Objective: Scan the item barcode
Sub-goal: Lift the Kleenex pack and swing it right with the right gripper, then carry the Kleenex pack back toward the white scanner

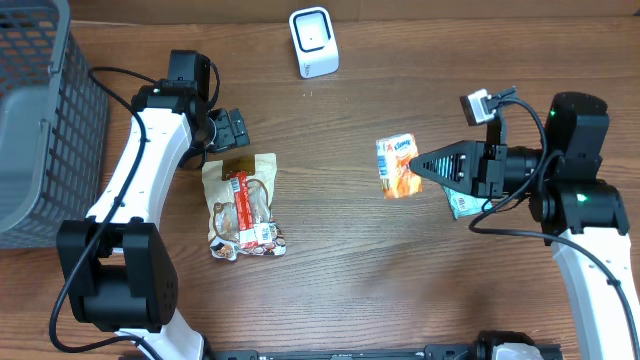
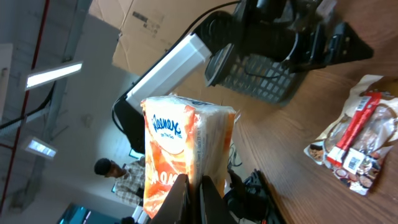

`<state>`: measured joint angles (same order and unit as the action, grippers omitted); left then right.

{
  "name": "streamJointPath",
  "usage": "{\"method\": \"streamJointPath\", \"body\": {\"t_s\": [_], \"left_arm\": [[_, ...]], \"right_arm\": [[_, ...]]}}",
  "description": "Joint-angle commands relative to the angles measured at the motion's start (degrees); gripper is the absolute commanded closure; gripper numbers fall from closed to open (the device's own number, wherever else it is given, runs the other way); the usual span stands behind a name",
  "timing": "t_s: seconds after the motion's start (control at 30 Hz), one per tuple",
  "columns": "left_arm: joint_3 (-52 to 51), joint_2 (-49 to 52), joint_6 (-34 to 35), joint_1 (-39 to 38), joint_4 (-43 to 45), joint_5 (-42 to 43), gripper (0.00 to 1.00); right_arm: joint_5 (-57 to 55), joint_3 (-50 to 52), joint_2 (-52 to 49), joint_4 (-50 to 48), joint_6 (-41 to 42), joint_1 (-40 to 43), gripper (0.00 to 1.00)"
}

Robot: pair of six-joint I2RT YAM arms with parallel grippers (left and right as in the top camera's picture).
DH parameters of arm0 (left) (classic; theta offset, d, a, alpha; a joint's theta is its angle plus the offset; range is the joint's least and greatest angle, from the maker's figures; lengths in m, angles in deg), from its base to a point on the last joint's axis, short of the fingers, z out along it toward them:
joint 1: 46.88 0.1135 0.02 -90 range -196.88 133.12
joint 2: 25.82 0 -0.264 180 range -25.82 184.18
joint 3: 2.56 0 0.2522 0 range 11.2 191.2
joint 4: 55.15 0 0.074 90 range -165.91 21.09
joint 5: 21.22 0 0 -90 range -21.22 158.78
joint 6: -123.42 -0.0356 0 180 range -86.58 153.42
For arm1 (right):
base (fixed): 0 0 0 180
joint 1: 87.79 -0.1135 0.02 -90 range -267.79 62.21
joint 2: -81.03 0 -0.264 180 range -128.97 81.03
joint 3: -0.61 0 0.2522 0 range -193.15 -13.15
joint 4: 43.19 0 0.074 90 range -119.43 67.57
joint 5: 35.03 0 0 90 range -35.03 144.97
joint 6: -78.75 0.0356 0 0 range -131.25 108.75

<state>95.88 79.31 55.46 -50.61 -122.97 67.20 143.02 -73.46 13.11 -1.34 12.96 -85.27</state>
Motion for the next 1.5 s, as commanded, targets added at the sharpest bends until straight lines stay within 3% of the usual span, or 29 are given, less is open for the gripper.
{"method": "streamJointPath", "body": {"t_s": [0.0, 0.3, 0.6, 0.93, 1.47], "left_arm": [[0.6, -0.7, -1.1, -0.1, 0.1, -0.3, 0.00], [0.6, -0.7, -1.1, -0.1, 0.1, -0.3, 0.00], [0.6, -0.7, -1.1, -0.1, 0.1, -0.3, 0.00], [0.6, -0.7, -1.1, -0.1, 0.1, -0.3, 0.00], [0.6, -0.7, -1.1, -0.1, 0.1, -0.3, 0.00]], "right_arm": [[1.9, 0.2, 1.0, -0.2, 1.1, -1.1, 0.96], [-4.8, 0.2, 0.9, -0.2, 1.2, -1.2, 0.96], [-40.9, 0.3, 0.3, 9.3, 1.3, -5.5, 0.96], [-66.9, 0.3, -6.2, 9.5, 1.3, -18.2, 0.96], [-77.5, 0.3, -25.2, 0.7, 0.9, -28.7, 0.96]]}}
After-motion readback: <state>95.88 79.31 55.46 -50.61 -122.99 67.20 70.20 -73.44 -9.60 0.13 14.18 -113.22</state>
